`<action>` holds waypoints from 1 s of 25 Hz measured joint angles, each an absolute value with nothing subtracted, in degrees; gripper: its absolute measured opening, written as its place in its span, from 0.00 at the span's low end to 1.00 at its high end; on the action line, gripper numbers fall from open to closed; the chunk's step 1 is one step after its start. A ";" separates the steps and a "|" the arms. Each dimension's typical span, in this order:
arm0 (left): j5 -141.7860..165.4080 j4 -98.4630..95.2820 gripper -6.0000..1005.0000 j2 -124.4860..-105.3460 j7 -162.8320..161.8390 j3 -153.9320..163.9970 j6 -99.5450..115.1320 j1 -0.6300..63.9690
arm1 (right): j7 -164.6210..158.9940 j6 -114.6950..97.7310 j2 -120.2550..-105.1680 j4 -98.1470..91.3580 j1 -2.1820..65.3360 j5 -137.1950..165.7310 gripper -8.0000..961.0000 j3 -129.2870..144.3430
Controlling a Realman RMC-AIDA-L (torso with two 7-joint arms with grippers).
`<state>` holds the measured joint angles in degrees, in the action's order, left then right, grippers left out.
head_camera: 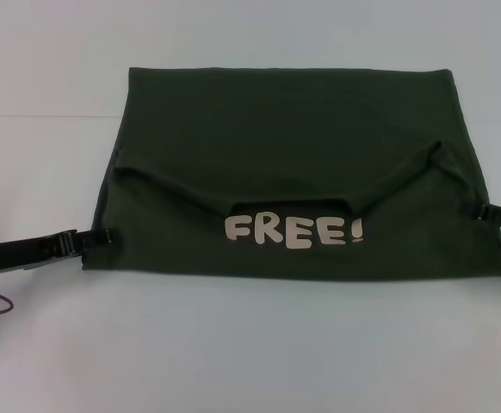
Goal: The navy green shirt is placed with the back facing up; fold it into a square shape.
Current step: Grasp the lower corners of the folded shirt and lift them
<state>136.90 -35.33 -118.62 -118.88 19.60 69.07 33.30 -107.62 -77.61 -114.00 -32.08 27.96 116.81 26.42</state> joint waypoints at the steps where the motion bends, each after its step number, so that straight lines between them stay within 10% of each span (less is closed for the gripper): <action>1: 136.83 -34.96 0.84 -118.68 -118.66 19.60 68.71 33.34 | -107.62 -77.61 -114.02 -32.08 27.97 116.81 0.91 26.59; 25: 139.17 -34.64 0.72 -118.89 -123.19 25.98 66.88 34.28 | -107.51 -77.58 -114.25 -32.08 28.31 116.77 0.89 27.35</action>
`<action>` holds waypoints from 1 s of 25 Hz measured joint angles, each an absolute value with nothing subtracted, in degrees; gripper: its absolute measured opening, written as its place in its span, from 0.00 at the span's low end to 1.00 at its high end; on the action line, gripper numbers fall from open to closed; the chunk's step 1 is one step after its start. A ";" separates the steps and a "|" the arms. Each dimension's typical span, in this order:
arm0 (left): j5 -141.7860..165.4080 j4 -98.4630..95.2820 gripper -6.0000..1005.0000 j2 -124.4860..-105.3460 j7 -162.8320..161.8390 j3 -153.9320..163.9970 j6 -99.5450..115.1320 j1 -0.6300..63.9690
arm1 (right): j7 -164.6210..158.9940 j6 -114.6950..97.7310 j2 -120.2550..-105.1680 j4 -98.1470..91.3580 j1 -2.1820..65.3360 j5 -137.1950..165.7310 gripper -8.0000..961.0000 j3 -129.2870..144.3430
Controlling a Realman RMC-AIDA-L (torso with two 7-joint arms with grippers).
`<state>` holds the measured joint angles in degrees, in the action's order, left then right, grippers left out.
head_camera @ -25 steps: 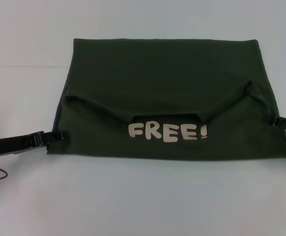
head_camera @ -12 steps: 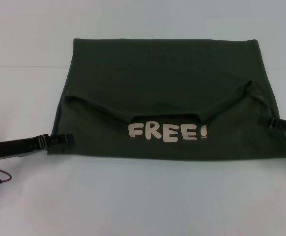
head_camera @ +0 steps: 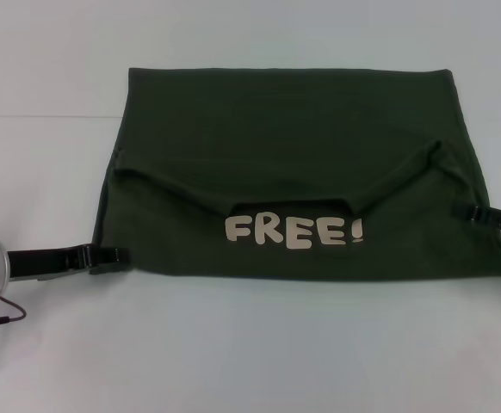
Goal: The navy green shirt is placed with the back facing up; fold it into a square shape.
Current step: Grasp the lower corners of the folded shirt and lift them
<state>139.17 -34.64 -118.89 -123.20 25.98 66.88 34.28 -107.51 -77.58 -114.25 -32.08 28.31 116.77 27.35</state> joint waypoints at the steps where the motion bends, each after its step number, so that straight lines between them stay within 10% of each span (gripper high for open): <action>1: 139.28 -34.65 0.67 -118.92 -123.22 26.18 66.80 34.36 | -107.52 -77.59 -114.25 -32.08 28.31 116.77 0.89 27.35; 14: 138.93 -35.15 0.10 -118.94 -123.14 25.90 66.70 34.42 | -107.87 -77.66 -114.03 -32.08 28.30 116.80 0.87 27.36; 25: 138.86 -35.16 0.06 -118.86 -123.08 26.14 67.28 34.69 | -137.51 -80.71 -108.97 -43.77 30.49 128.10 0.85 31.33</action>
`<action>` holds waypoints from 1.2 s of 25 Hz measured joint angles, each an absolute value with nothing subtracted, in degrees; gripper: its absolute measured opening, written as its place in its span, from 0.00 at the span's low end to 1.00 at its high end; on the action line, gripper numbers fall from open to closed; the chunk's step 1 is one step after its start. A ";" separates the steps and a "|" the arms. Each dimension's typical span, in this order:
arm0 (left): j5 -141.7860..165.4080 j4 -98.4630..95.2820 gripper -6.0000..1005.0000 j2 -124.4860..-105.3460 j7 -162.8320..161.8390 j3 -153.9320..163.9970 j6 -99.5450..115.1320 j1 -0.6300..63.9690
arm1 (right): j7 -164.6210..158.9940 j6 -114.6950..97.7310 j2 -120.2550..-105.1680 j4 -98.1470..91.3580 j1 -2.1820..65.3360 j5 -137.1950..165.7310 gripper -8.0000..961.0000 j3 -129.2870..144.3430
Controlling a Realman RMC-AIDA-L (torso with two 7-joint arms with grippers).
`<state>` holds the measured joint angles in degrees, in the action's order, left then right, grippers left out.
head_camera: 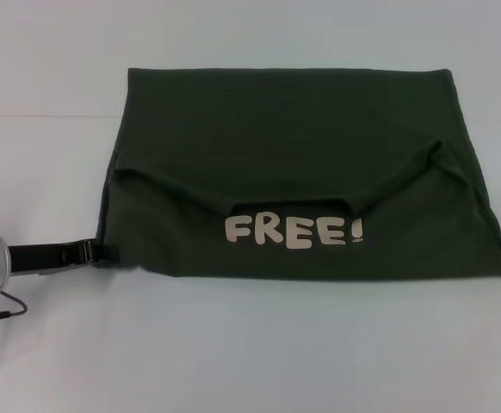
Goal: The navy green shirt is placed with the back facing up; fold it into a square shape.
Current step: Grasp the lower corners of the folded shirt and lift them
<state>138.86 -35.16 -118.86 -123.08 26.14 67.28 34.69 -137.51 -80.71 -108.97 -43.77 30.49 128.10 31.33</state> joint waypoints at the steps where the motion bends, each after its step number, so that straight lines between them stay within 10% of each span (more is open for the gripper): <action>1: 138.86 -35.16 0.06 -118.86 -123.04 26.20 67.29 34.73 | -141.11 -81.10 -108.30 -44.53 31.23 130.41 0.85 32.32; 30: 138.96 -35.33 0.06 -118.55 -122.78 26.33 67.23 35.17 | -148.95 -68.16 -111.38 -34.98 42.91 148.79 0.79 39.32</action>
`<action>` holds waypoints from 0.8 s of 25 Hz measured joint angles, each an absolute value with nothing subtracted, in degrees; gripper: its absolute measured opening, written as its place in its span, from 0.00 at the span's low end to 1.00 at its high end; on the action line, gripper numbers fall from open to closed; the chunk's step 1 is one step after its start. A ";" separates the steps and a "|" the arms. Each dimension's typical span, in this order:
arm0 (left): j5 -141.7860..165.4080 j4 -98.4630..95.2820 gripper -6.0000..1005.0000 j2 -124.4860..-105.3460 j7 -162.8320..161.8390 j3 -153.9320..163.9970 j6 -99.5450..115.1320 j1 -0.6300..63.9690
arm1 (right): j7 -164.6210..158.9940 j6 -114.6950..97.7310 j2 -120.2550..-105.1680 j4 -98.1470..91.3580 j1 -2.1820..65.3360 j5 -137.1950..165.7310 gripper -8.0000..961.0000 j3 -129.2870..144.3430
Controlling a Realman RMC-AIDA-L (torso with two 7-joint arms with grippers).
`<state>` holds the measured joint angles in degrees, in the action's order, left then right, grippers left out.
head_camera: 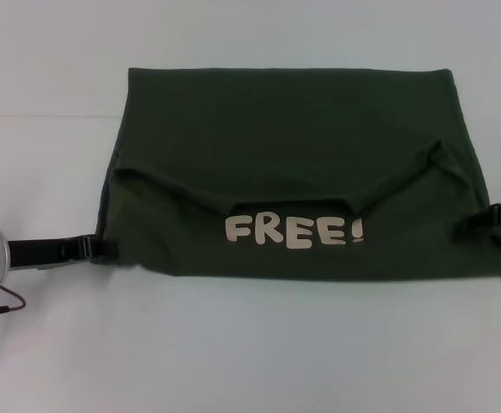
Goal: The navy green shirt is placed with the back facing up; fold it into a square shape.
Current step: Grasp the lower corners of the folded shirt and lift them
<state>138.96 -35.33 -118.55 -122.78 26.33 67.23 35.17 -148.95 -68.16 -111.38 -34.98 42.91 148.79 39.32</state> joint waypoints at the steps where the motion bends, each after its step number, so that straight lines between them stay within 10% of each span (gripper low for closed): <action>1: 138.95 -35.33 0.06 -118.56 -122.78 26.33 67.28 35.15 | -148.94 -67.97 -111.51 -34.88 42.96 148.75 0.79 39.65; 20: 138.89 -35.33 0.06 -118.72 -122.51 26.02 67.54 34.62 | -146.96 -68.65 -112.63 -36.68 42.38 148.72 0.40 39.99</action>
